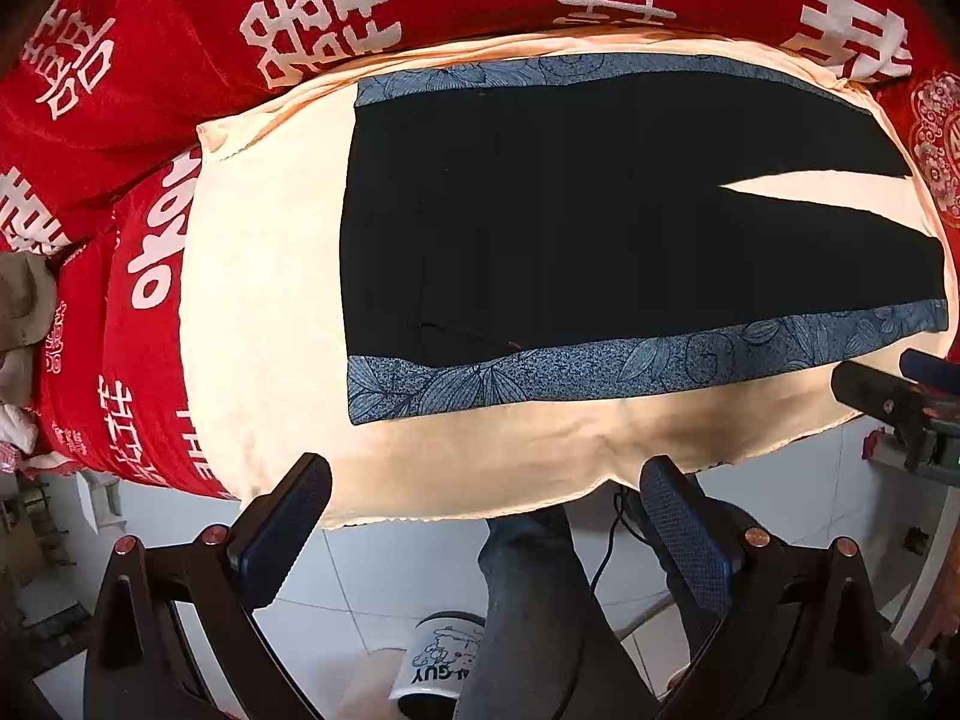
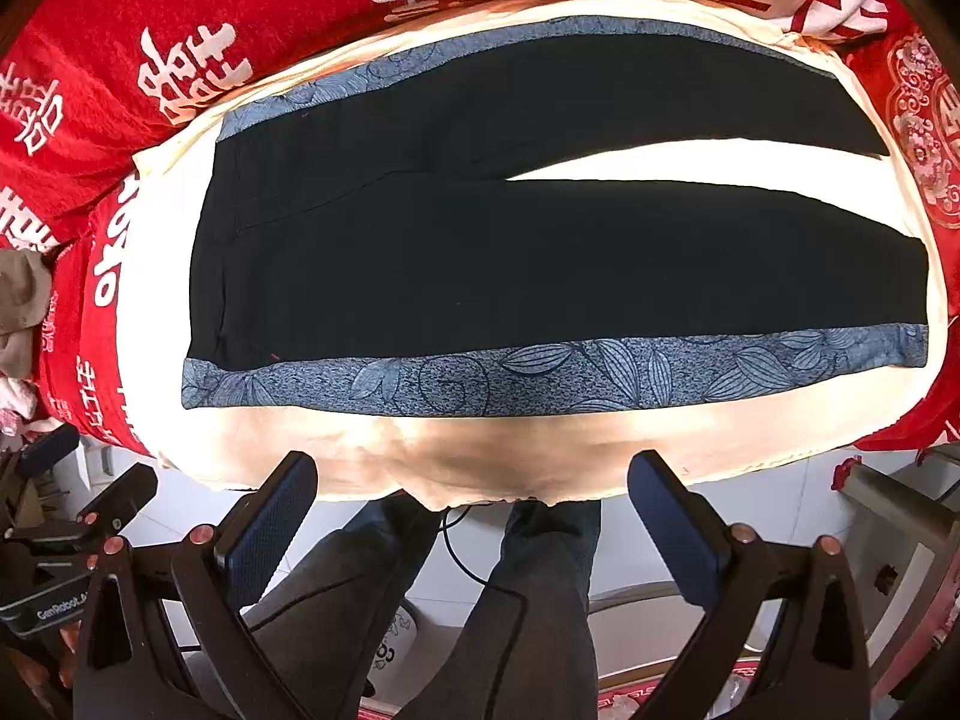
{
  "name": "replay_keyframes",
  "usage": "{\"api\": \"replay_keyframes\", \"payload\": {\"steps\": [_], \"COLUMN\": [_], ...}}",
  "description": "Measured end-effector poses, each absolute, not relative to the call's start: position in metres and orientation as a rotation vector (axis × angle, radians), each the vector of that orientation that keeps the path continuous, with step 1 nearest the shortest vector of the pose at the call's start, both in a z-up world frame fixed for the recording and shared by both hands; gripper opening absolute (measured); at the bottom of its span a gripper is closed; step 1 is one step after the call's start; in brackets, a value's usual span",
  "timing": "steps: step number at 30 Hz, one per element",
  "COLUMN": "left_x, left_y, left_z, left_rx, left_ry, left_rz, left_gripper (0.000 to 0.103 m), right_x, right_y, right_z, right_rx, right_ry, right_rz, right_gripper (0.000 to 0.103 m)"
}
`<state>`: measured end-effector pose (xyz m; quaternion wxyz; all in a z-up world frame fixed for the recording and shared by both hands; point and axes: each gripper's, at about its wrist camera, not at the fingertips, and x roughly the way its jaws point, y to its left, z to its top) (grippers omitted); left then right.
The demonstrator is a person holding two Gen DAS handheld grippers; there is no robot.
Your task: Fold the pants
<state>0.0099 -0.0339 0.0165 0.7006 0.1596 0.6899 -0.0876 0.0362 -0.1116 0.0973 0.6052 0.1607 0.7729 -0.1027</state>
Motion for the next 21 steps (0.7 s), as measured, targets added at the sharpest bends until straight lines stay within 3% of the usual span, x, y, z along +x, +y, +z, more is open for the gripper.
{"api": "replay_keyframes", "payload": {"steps": [21], "left_x": [-0.005], "left_y": [-0.041], "left_z": [0.011], "left_rx": [0.176], "left_ry": [1.581], "left_rz": [-0.013], "left_gripper": [0.103], "right_x": [0.035], "right_y": [-0.137], "right_z": [0.094], "right_rx": [0.348], "right_ry": [1.836], "right_rz": [-0.069], "right_gripper": [0.103]}}
